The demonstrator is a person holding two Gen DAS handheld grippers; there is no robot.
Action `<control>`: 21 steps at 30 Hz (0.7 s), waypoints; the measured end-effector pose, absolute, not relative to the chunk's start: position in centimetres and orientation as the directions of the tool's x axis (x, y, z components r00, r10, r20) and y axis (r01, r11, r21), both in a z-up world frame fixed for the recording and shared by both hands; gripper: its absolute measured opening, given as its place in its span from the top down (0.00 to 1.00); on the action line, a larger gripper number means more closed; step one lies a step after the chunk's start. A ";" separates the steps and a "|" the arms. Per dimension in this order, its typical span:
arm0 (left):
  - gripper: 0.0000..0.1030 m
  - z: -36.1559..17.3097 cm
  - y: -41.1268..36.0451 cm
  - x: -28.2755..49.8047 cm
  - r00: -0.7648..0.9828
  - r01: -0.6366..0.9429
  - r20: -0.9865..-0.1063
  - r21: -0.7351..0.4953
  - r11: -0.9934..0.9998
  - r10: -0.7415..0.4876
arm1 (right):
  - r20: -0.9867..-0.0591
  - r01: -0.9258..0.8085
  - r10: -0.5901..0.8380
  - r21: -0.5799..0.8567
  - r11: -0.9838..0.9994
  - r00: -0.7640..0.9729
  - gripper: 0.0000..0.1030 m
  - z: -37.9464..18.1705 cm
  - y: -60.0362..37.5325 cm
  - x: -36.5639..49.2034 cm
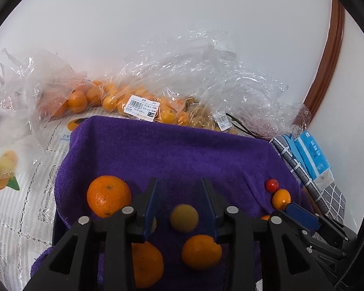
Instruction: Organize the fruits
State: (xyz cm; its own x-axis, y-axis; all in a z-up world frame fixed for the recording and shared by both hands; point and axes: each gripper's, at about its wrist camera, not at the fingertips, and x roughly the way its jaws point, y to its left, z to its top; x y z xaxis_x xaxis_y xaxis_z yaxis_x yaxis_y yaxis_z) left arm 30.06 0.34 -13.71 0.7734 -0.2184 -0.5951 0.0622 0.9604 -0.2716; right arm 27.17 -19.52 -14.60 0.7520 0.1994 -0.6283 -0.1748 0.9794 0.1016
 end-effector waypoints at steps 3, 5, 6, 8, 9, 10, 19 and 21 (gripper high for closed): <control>0.58 -13.6 0.4 29.9 0.782 0.061 -0.585 -0.272 0.960 -0.215 | -0.627 -0.172 0.196 0.099 0.980 0.754 0.60 -14.6 -19.4 27.1; 0.57 -13.4 0.3 29.8 0.788 0.059 -0.580 -0.265 0.963 -0.208 | -0.620 -0.167 0.188 0.093 0.982 0.762 0.56 -14.5 -19.5 26.9; 0.56 -13.3 0.2 29.7 0.789 0.057 -0.580 -0.258 0.965 -0.201 | -0.618 -0.168 0.189 0.093 0.981 0.763 0.55 -14.4 -19.5 26.8; 0.56 -13.1 0.2 29.6 0.794 0.053 -0.578 -0.246 0.968 -0.190 | -0.615 -0.170 0.188 0.089 0.981 0.765 0.55 -14.3 -19.5 26.8; 0.56 -12.9 0.1 29.6 0.796 0.046 -0.579 -0.231 0.972 -0.175 | -0.617 -0.169 0.184 0.083 0.982 0.765 0.55 -14.1 -19.4 26.8; 0.56 -12.6 0.1 29.5 0.796 0.038 -0.583 -0.217 0.975 -0.161 | -0.621 -0.162 0.171 0.072 0.984 0.765 0.55 -13.9 -19.4 26.8; 0.32 -8.1 -0.2 25.6 0.813 0.024 -0.575 -0.134 0.991 -0.098 | -0.627 -0.050 0.063 0.038 0.998 0.776 0.53 -8.1 -20.7 22.8; 0.30 -7.5 -0.6 24.0 0.814 0.026 -0.574 -0.115 0.993 -0.088 | -0.630 -0.048 0.062 0.040 0.998 0.774 0.50 -7.2 -21.0 21.5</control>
State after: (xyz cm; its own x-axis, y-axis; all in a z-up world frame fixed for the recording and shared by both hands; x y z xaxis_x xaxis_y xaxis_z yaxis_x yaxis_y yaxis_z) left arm 23.96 -0.60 -7.54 0.8138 -0.0880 -0.5744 0.0262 0.9930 -0.1150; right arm 21.50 -21.00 -7.25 0.7740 0.0622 -0.6302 -0.0478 0.9981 0.0398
